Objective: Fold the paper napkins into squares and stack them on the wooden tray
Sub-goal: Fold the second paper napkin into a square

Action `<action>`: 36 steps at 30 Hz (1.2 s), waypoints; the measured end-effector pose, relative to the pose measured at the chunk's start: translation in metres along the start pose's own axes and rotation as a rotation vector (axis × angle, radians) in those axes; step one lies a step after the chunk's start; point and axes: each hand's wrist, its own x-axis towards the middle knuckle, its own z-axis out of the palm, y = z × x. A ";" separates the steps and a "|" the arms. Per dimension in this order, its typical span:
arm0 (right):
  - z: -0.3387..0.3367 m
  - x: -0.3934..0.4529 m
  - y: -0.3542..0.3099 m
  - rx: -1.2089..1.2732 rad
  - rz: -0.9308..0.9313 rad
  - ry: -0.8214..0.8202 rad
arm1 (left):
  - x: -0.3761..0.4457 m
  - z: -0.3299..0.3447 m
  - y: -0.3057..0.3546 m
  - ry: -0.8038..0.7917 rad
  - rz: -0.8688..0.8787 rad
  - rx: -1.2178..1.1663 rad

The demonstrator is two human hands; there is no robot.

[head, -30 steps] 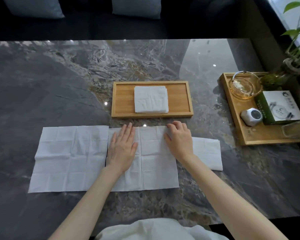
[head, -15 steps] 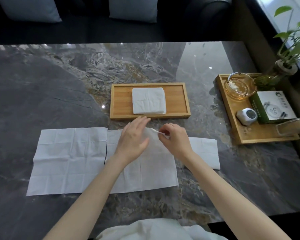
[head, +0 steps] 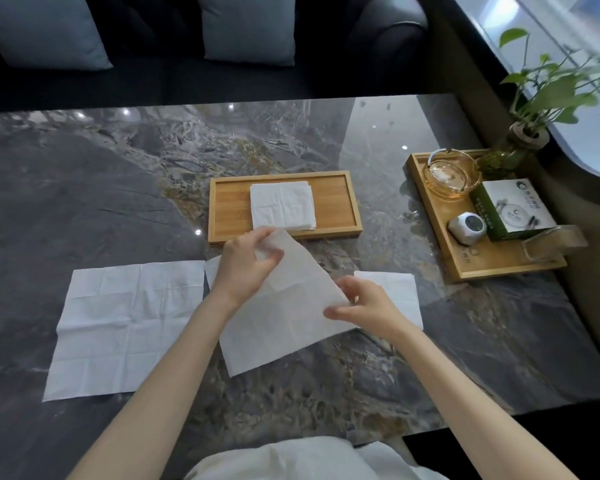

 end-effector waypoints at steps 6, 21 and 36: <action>-0.016 -0.007 -0.005 0.151 -0.100 0.174 | -0.011 -0.025 -0.004 0.121 -0.057 -0.127; -0.063 -0.048 -0.067 0.248 -0.400 0.050 | -0.068 -0.083 0.034 0.078 0.000 -0.386; -0.040 0.025 -0.044 0.314 -0.184 0.029 | -0.032 -0.057 -0.037 0.054 -0.200 -0.420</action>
